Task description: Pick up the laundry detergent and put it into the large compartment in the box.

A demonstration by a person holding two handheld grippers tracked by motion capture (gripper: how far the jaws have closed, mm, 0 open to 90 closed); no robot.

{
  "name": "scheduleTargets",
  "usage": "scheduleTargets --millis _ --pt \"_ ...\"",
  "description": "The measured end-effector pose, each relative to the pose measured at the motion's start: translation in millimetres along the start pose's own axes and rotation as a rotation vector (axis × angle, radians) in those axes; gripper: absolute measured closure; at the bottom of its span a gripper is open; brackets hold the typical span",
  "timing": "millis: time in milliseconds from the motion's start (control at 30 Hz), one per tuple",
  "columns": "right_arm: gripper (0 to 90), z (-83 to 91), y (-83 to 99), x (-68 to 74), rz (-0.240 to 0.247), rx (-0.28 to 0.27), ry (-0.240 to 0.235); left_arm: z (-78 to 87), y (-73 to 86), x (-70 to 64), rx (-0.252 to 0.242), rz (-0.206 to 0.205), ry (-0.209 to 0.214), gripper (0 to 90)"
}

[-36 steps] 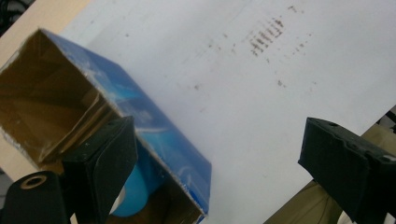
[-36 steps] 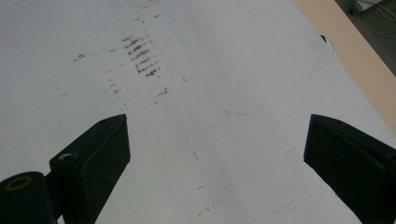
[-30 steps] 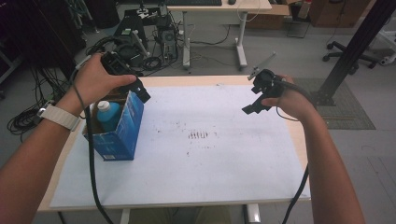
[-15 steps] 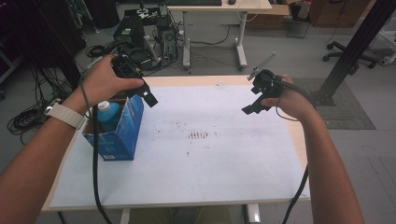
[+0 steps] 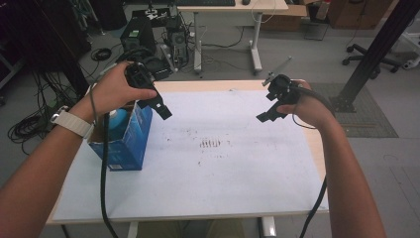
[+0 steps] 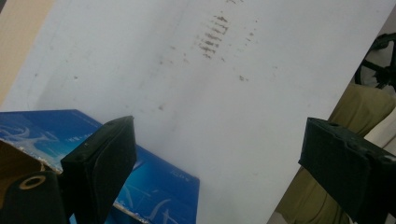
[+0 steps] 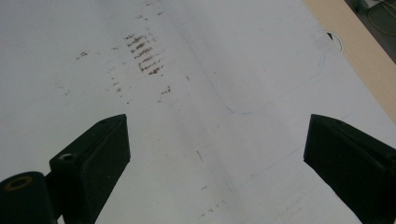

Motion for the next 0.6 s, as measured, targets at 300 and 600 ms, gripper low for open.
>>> scheduleTargets --millis 300,600 --pt "7.2 -0.2 0.7 -0.1 -0.004 -0.001 0.000 -7.2 -2.8 -6.8 -0.007 -0.049 0.022 11.0" --pt "7.2 0.4 0.3 1.0 -0.002 -0.002 0.002 -12.6 -4.3 -17.3 -0.011 -0.110 0.051 11.0"
Point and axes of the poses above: each handheld gripper's, and its own axes: z roughly backward along the jaws, y roughly out of its underside, x roughly to its left, the point moved 8 cm from there along -z, roughly forward along the jaws, and after that the axes turned 14 degrees about -x, right-handed, at the moved point
